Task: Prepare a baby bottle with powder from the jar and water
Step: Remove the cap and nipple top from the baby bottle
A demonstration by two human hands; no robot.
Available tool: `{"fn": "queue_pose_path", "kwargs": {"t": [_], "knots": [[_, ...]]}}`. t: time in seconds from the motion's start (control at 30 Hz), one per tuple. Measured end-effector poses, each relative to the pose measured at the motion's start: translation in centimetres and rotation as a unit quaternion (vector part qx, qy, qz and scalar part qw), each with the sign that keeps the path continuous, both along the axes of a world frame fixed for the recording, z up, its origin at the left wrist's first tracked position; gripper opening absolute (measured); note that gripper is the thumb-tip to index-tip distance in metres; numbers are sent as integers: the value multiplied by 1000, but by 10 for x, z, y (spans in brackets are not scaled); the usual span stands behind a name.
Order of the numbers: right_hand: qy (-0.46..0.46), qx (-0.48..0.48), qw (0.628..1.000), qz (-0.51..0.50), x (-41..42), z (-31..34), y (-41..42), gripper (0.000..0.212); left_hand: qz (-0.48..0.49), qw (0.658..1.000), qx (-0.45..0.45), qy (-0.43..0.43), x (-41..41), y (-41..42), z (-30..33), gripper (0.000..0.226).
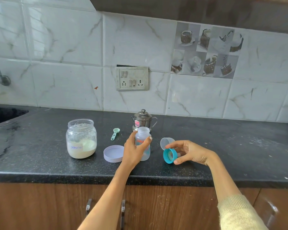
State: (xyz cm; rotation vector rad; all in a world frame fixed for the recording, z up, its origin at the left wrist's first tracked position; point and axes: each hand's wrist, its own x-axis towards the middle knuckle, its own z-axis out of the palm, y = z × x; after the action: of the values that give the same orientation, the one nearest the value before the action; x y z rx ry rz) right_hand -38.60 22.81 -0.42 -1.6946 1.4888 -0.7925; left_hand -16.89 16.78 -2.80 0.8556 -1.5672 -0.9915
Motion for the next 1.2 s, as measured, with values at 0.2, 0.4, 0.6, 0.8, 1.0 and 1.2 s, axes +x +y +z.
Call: {"fn": "queue_pose_path", "kwargs": {"t": [0.2,0.4,0.6,0.8,1.0,1.2], "knots": [[-19,-1,1000,-9,-3,-6,0,50,2,1000,3,-3,0,1,0,41],[-22,-3,1000,-13,-5,-8,1,52,1,1000,7,-4,0,0,-1,43],[-41,-30,999,-18,-8,-3,5,50,-1,1000,10,0,1,0,-1,40],[-79,-50,996,-13,-12,7,7,50,2,1000,7,-9,0,-1,-2,35],[-105,-91,990,16,5,36,2,51,15,1000,7,3,1,-1,-2,48],[-114,-126,983,70,42,68,-13,50,31,999,-7,22,3,3,0,81]]}}
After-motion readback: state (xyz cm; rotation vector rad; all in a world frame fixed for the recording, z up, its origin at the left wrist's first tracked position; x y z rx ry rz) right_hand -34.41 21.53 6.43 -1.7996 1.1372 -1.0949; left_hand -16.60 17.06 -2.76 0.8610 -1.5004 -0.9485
